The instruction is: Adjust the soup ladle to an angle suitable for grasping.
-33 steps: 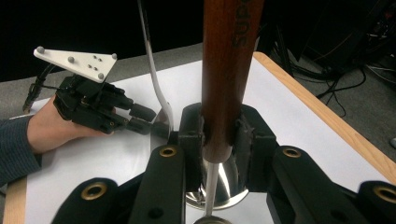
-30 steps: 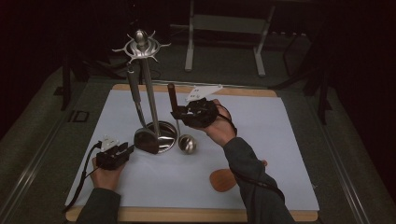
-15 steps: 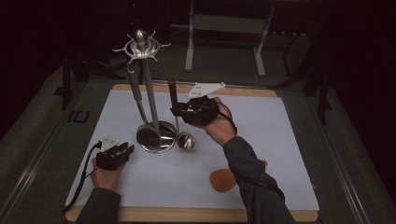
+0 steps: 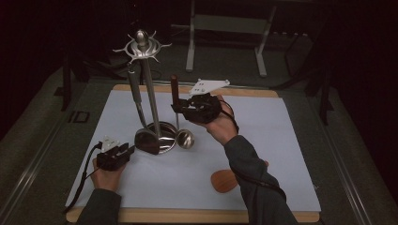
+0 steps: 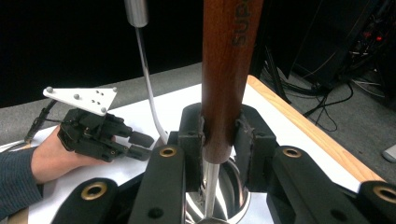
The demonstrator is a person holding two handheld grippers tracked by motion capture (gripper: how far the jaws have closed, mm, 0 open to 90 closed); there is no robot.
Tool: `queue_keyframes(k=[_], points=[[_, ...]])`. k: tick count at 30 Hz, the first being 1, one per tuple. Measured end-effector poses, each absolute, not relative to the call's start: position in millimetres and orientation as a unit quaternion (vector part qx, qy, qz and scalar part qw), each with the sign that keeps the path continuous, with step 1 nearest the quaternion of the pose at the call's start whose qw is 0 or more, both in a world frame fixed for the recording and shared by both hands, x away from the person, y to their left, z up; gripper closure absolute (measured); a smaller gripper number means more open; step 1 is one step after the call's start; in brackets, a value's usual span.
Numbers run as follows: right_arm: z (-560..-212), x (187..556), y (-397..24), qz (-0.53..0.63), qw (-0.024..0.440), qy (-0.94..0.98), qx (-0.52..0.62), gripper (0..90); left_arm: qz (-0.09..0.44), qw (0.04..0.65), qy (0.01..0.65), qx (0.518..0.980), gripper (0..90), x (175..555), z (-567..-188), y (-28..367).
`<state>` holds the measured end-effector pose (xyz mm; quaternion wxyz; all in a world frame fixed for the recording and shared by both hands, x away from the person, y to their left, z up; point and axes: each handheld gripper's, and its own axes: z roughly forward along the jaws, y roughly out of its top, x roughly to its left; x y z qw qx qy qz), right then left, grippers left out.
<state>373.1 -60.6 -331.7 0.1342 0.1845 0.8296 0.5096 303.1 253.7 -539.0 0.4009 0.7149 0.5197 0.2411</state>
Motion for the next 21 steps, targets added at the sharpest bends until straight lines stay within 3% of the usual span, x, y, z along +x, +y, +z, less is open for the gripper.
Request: queue_keyframes(k=[21], points=[[-320.4, 372.1, -59.3, 0.518, 0.139, 0.823, 0.185, 74.0, 0.24, 0.401, 0.52, 0.715, 67.4, 303.5, -539.2, 254.0]])
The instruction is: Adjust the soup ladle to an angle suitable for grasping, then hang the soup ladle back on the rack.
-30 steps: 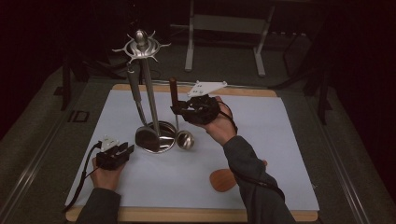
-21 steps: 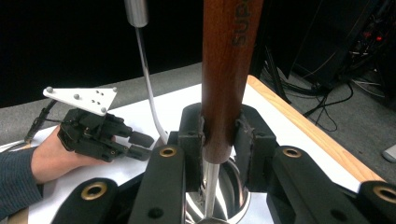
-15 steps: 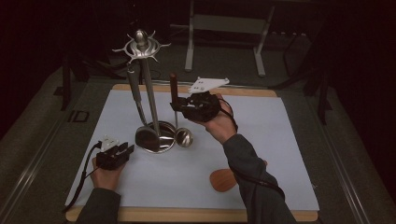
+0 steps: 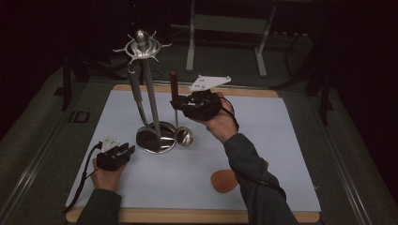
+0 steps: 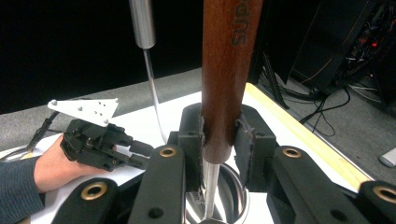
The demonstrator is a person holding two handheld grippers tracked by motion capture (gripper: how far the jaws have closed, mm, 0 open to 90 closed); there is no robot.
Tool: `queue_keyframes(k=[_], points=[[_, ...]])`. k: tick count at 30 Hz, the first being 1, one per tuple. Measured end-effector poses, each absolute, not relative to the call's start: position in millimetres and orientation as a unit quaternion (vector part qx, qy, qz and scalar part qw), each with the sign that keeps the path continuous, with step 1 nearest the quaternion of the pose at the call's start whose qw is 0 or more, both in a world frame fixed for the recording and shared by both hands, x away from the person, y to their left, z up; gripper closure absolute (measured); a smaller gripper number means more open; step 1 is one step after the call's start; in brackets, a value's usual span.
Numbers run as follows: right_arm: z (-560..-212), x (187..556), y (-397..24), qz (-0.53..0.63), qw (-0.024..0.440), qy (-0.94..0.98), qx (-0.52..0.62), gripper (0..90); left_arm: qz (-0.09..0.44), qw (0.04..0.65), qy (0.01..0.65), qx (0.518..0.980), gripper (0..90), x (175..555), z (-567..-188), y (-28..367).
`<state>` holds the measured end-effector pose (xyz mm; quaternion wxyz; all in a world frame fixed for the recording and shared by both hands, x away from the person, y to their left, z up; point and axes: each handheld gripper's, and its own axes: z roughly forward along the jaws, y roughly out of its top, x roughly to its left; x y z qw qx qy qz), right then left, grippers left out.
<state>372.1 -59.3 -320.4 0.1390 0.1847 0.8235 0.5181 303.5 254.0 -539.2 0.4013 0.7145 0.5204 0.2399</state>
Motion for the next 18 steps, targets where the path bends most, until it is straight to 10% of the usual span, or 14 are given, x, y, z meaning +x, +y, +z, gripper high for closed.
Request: queue_keyframes(k=[18], points=[[-314.8, 370.5, -56.3, 0.523, 0.14, 0.821, 0.182, 74.0, 0.241, 0.401, 0.52, 0.715, 67.4, 303.2, -539.1, 253.8]])
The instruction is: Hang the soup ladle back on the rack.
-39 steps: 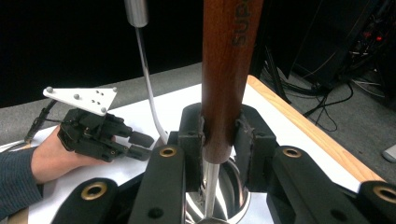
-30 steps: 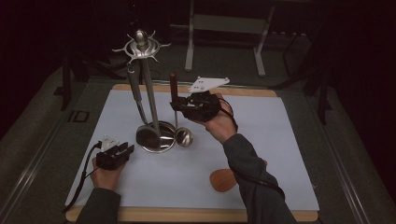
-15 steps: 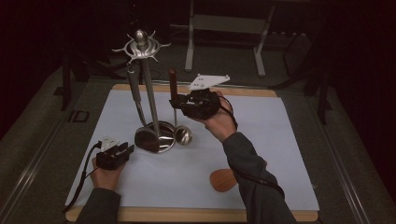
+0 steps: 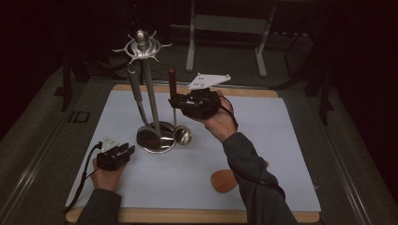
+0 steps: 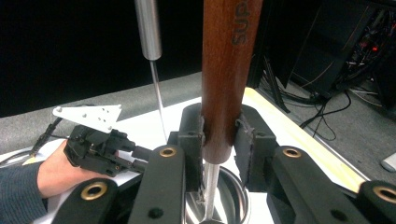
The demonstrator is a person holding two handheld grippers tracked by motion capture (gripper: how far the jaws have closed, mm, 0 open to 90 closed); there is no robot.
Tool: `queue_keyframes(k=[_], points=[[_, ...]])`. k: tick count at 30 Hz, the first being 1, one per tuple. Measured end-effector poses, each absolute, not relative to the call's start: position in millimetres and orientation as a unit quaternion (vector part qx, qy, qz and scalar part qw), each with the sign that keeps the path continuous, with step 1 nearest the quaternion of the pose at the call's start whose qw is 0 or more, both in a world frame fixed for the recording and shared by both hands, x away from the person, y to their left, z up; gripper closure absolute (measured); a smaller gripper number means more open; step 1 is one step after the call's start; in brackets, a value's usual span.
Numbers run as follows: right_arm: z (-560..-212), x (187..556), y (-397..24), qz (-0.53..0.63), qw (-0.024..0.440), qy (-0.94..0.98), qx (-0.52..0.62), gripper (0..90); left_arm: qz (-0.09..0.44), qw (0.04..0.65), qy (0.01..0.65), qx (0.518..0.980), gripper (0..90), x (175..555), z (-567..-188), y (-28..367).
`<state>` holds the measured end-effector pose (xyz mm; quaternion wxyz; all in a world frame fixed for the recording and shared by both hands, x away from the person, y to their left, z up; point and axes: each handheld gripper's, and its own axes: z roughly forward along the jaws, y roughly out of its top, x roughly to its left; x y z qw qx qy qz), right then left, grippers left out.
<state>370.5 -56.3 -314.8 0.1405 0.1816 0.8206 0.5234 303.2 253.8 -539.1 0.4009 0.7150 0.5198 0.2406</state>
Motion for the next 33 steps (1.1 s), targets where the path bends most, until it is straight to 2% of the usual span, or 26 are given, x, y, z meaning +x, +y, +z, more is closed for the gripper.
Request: queue_keyframes(k=[33], points=[[-295.8, 371.2, -43.0, 0.536, 0.142, 0.812, 0.18, 74.0, 0.241, 0.401, 0.519, 0.715, 67.4, 303.0, -539.0, 253.8]])
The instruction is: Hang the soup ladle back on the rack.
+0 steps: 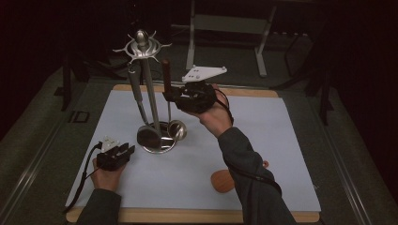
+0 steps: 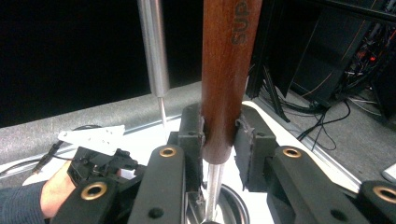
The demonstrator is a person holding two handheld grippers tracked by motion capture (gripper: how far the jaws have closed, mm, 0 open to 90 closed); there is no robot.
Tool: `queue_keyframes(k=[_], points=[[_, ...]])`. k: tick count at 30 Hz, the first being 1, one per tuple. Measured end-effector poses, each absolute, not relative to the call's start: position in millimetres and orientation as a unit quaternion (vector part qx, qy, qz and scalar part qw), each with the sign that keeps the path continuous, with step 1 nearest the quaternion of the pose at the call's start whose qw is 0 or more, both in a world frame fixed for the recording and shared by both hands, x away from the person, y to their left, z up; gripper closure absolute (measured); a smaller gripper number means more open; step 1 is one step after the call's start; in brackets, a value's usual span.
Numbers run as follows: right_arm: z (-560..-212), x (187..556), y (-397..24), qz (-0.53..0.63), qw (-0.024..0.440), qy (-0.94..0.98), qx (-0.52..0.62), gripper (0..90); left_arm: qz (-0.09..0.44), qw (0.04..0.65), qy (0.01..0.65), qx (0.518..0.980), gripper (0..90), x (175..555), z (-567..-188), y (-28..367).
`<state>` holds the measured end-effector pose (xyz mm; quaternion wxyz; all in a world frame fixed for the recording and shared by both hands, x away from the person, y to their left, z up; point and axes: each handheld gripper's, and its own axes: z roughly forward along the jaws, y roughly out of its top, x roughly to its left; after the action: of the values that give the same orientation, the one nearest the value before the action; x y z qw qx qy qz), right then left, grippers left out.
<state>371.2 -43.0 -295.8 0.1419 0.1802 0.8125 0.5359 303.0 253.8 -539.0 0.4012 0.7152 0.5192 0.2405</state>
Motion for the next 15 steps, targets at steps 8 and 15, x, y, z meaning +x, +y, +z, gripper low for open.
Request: queue_keyframes(k=[8, 15], points=[[-293.7, 371.4, -39.0, 0.537, 0.142, 0.812, 0.18, 73.9, 0.241, 0.401, 0.519, 0.715, 67.5, 303.1, -539.0, 253.8], [-289.1, 372.1, -36.5, 0.536, 0.147, 0.811, 0.183, 74.0, 0.24, 0.402, 0.519, 0.715, 67.4, 303.1, -538.9, 253.9]])
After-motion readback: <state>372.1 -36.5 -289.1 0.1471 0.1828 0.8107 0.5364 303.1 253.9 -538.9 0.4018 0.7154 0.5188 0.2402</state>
